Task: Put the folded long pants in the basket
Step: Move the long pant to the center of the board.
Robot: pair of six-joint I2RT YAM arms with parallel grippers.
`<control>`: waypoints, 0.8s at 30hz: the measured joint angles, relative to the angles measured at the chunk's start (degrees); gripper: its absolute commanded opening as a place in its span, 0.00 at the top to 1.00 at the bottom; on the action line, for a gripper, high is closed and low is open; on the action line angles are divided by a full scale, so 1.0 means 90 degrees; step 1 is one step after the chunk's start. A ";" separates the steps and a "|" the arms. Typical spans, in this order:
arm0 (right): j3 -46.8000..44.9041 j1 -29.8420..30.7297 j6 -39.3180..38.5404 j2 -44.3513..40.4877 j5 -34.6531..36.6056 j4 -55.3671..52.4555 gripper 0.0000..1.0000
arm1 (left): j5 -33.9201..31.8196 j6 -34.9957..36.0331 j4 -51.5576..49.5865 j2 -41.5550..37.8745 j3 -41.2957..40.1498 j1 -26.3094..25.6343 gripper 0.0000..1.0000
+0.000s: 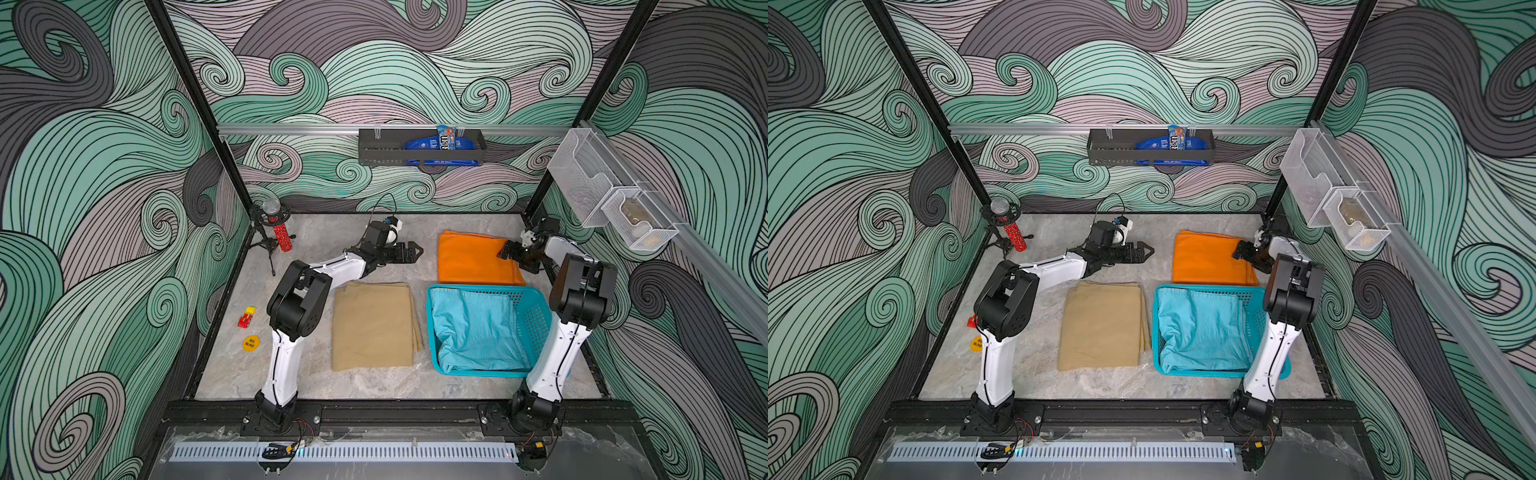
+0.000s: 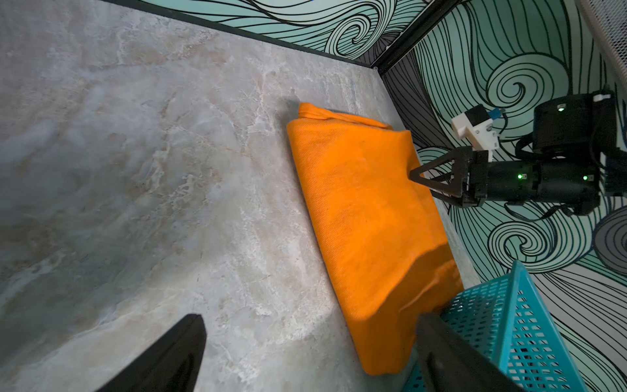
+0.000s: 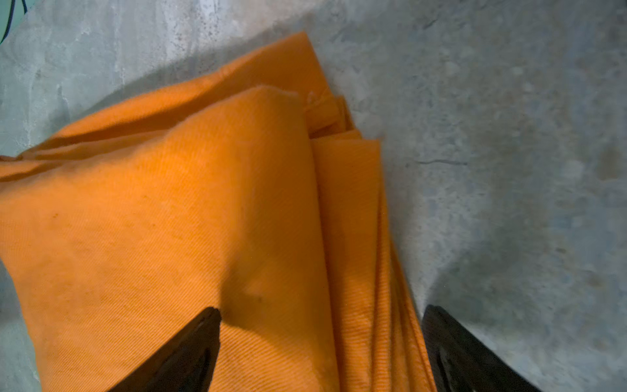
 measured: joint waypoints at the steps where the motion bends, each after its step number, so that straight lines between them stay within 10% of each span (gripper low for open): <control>1: 0.0005 0.0053 -0.0012 0.0019 0.0027 0.0034 0.07 | 0.0032 -0.0024 0.0029 0.0000 -0.0015 0.0017 0.02; 8: 0.0078 0.0549 -0.0073 0.0129 0.0136 0.0148 0.37 | 0.0248 -0.0168 0.0146 0.0000 -0.0117 0.0204 0.01; 14: 0.0316 0.1168 -0.0046 0.0216 0.0114 0.0199 1.00 | 0.0413 -0.0257 0.0158 0.0044 -0.0231 0.0374 0.01; 24: 0.0624 0.1991 0.0335 0.0347 0.0170 0.0085 1.00 | 0.0544 -0.0561 0.0158 0.0622 -0.0211 0.0447 0.04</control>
